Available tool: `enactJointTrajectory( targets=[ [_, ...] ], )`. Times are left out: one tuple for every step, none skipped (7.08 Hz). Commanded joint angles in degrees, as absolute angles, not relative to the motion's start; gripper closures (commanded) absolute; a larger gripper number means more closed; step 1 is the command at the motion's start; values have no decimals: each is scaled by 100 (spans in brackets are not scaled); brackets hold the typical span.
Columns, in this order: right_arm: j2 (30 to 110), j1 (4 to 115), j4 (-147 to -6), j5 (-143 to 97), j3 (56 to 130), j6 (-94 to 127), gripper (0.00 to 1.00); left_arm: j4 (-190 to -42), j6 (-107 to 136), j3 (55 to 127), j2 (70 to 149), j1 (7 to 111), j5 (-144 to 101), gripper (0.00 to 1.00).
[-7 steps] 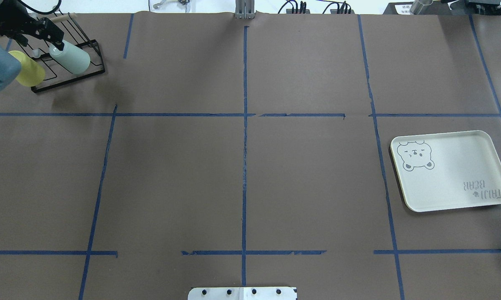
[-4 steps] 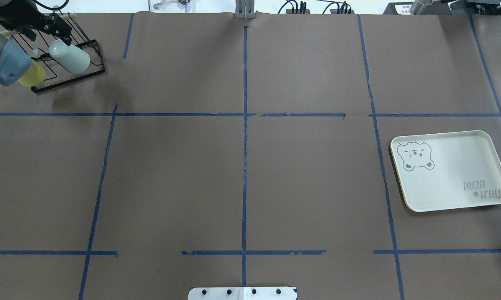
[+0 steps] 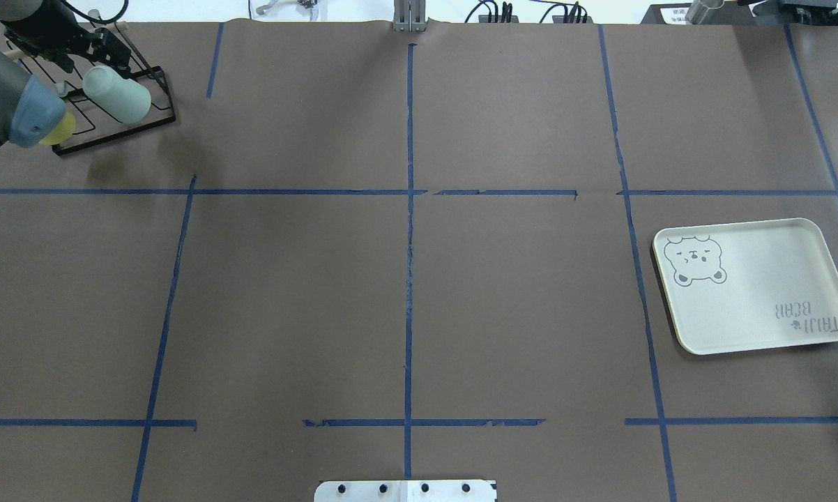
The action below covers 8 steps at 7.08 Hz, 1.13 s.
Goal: Left arm grabs green cup and hands to right arm on tray
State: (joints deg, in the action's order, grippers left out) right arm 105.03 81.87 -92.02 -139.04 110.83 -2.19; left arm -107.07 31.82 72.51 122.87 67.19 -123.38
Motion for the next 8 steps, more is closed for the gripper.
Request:
enactJointTrajectory(
  targets=[
    [10503, 8183, -9202, -13904, 11092, -220, 0, -10881, 3199, 7111, 12305, 6645, -12208, 0],
    [10503, 8183, -9202, -13904, 11083, -220, 0, -10881, 3191, 7067, 12305, 6636, -12208, 1],
    [10503, 8183, -9202, -13904, 11083, -220, 0, -11090, 3190, 6936, 12305, 6636, -12208, 1],
    [10503, 8183, -9202, -13904, 11092, -220, 0, -11240, 3199, 6830, 12305, 6610, -12208, 2],
    [10503, 8183, -9202, -13904, 11092, -220, 0, -11241, 3199, 6829, 12305, 6601, -12208, 2],
    [10503, 8183, -9202, -13913, 11092, -211, 0, -11250, 3199, 6829, 12296, 6574, -12217, 2],
    [10503, 8183, -9202, -13922, 11092, -202, 0, -11259, 3217, 6855, 12270, 6566, -12225, 2],
    [10503, 8174, -9202, -13922, 11092, -202, 0, -11259, 3208, 6855, 12235, 6557, -12226, 2]
  ],
)
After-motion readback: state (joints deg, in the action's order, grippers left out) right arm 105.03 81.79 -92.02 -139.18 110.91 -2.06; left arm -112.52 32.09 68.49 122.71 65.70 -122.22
